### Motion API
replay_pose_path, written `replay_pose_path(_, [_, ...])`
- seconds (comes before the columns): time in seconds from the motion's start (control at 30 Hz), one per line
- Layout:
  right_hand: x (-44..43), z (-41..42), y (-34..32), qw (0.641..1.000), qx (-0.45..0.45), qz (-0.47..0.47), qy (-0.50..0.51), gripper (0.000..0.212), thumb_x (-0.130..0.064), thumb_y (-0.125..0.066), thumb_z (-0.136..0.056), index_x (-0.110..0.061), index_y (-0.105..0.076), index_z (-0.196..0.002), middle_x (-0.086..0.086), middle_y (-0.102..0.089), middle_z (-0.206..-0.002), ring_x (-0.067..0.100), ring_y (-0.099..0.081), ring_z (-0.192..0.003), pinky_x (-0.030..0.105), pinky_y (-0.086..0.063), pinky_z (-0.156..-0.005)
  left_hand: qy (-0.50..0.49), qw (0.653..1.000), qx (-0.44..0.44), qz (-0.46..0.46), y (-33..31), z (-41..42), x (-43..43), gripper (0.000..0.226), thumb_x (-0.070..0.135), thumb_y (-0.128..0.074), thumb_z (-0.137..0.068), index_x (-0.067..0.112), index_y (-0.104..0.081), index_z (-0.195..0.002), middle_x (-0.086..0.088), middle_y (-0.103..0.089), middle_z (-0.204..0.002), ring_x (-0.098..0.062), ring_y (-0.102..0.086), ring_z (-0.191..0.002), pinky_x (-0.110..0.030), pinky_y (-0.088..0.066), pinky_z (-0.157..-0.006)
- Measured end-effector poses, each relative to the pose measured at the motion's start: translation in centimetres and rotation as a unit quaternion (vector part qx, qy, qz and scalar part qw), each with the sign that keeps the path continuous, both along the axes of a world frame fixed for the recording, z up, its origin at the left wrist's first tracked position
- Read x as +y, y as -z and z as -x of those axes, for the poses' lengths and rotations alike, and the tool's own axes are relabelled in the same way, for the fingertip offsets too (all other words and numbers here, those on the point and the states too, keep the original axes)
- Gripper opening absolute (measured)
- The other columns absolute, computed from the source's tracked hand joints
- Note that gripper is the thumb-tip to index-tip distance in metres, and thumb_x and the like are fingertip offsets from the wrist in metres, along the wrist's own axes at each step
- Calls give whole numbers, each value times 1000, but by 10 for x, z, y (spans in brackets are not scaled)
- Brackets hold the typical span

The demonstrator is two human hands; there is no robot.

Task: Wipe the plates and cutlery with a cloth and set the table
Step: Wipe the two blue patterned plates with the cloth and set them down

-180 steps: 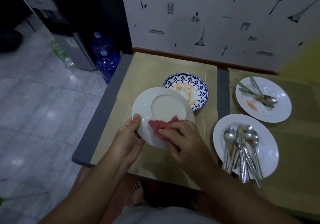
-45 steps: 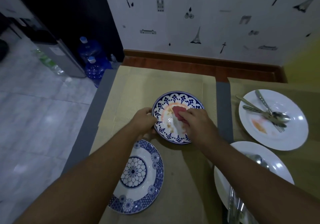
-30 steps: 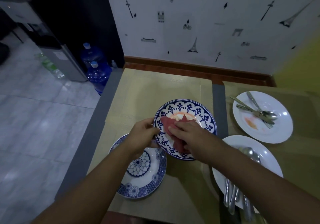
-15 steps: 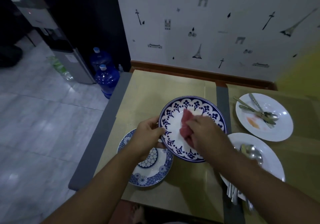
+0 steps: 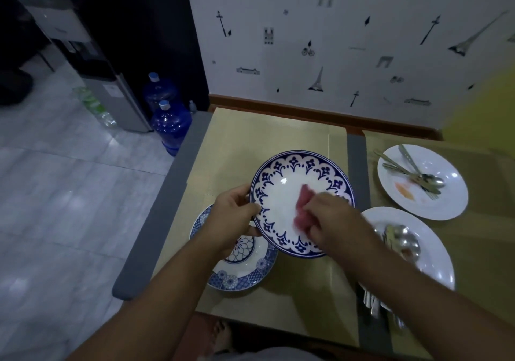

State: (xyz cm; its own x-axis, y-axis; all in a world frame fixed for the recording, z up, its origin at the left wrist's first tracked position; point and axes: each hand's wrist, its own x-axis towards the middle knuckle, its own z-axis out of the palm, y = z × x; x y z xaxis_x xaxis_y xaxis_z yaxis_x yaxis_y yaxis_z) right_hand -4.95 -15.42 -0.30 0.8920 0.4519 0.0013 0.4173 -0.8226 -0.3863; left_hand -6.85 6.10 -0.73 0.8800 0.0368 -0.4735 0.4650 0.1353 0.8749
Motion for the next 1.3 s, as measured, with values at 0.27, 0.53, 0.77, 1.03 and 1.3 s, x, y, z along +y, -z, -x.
replay_pose_path(0.27, [28, -37, 5, 997, -76, -18, 0, 23, -34, -61, -95, -15, -68, -107, 2, -68, -110, 22, -58, -103, 37, -50, -85, 22, 1000, -4, 12, 2, 9, -6, 47, -10, -51, -93, 23, -67, -123, -3, -77, -104, -21, -74, -85, -37, -60, -64])
replay_pose_path(0.53, [0, 22, 13, 999, 39, 4, -14, 28, -16, -65, -90, -15, -64, -118, -3, -61, -107, 13, -53, -96, 24, -47, -80, -19, 1000, 7, -11, 10, 5, -10, 47, -10, -53, -93, 20, -63, -129, -3, -76, -105, -23, -74, -86, -38, -60, -62])
replay_pose_path(0.77, [34, -7, 16, 996, -26, -38, -72, 22, -18, -71, -84, -17, -70, -105, 0, -69, -105, 16, -52, -95, 36, -51, -77, 27, 1000, -4, 0, 10, 8, -8, 42, -9, -60, -89, 21, -71, -117, -9, -76, -104, -29, -74, -90, -47, -62, -70])
replay_pose_path(1.03, [-11, -15, 5, 995, 38, 65, 63, 37, -28, -65, -94, -15, -57, -127, 1, -65, -108, 18, -58, -100, 36, -52, -87, -25, 999, 14, 17, 17, 7, -8, 50, -12, -52, -92, 17, -61, -132, -4, -75, -110, -20, -75, -84, -40, -61, -62])
replay_pose_path(1.3, [20, 12, 24, 995, 13, -46, -83, 29, -4, -70, -74, -12, -70, -101, 4, -69, -100, 21, -53, -91, 38, -51, -71, 27, 999, 10, 32, 21, 12, -23, 46, -11, -57, -90, 20, -68, -123, -10, -75, -110, -28, -74, -90, -43, -62, -67])
